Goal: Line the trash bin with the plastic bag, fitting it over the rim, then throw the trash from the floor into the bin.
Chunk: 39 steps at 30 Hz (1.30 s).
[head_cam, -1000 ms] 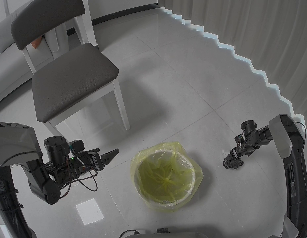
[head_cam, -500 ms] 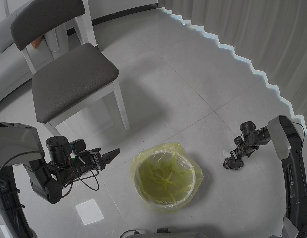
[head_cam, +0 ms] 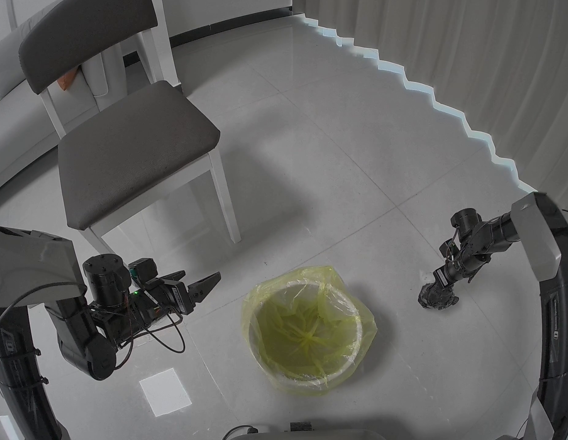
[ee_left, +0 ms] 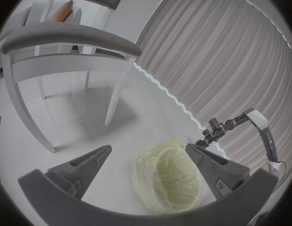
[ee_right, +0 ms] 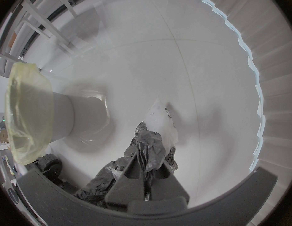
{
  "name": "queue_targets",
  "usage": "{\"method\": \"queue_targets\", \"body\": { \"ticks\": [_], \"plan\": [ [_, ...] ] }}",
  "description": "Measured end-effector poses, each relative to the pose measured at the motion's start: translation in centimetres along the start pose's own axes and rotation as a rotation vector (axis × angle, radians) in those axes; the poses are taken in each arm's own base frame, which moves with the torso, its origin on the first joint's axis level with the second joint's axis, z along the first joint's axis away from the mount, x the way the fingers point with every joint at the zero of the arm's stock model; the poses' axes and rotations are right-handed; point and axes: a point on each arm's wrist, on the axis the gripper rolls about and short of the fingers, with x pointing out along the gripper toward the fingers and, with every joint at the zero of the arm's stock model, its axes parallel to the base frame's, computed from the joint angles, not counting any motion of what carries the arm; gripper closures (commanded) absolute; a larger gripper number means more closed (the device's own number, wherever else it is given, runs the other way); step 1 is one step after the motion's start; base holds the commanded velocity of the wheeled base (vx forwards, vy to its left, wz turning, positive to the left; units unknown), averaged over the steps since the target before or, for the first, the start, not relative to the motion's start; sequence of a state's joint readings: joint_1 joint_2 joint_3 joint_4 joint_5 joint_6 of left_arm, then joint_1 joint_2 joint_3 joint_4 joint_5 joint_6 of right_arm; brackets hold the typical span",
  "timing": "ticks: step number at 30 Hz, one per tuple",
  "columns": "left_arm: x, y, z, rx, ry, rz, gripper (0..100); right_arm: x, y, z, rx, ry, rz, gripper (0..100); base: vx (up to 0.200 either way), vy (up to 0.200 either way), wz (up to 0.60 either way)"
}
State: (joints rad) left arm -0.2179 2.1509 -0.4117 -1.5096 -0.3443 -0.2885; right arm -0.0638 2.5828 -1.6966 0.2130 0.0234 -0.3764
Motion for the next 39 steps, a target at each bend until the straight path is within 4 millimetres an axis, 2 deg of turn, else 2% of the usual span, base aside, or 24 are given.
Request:
{"method": "queue_targets", "body": {
  "ticks": [5, 10, 12, 14, 15, 19, 22, 25, 28, 32, 39],
  "plan": [
    [-0.1, 0.0, 0.0, 0.005, -0.017, 0.004, 0, -5.5, 1.8, 0.9, -0.036, -0.052, 0.003, 100, 0.000, 0.000, 0.00],
    [-0.3, -0.1, 0.1, 0.010, -0.033, 0.022, 0, -12.6, 5.4, 2.5, -0.107, -0.178, 0.009, 100, 0.000, 0.000, 0.00],
    [-0.4, -0.1, 0.2, 0.013, -0.039, 0.029, 0, -15.6, 7.9, 3.0, -0.149, -0.236, 0.028, 100, 0.000, 0.000, 0.00],
    [-0.5, -0.2, 0.3, 0.014, -0.042, 0.039, 0, -18.4, 11.3, 3.4, -0.200, -0.293, 0.057, 100, 0.000, 0.000, 0.00],
    [-0.5, -0.2, 0.3, 0.015, -0.043, 0.043, 0, -19.1, 12.2, 3.4, -0.214, -0.307, 0.066, 100, 0.000, 0.000, 0.00],
    [-0.9, -0.2, 0.2, 0.015, -0.047, 0.082, 0, -23.0, 18.2, 2.9, -0.295, -0.380, 0.126, 100, 0.000, 0.000, 0.00],
    [-1.3, -0.2, 0.2, 0.014, -0.049, 0.109, 0, -25.2, 22.0, 1.9, -0.344, -0.416, 0.177, 100, 0.000, 0.000, 0.00],
    [-2.0, -0.1, 0.4, 0.012, -0.055, 0.135, 0, -26.5, 25.6, 0.7, -0.390, -0.427, 0.231, 100, 0.000, 0.000, 0.00],
    [-2.5, -0.1, 0.6, 0.011, -0.061, 0.151, 0, -26.3, 27.7, -0.1, -0.424, -0.408, 0.260, 100, 0.000, 0.000, 0.00],
    [-3.1, -0.2, 0.9, 0.012, -0.072, 0.164, 0, -24.8, 29.9, -0.9, -0.467, -0.360, 0.280, 100, 0.000, 0.000, 0.00],
    [-3.5, -0.4, 1.3, 0.015, -0.098, 0.194, 0, -21.5, 31.7, -1.6, -0.508, -0.270, 0.282, 100, 0.000, 0.000, 0.00]
  ]
}}
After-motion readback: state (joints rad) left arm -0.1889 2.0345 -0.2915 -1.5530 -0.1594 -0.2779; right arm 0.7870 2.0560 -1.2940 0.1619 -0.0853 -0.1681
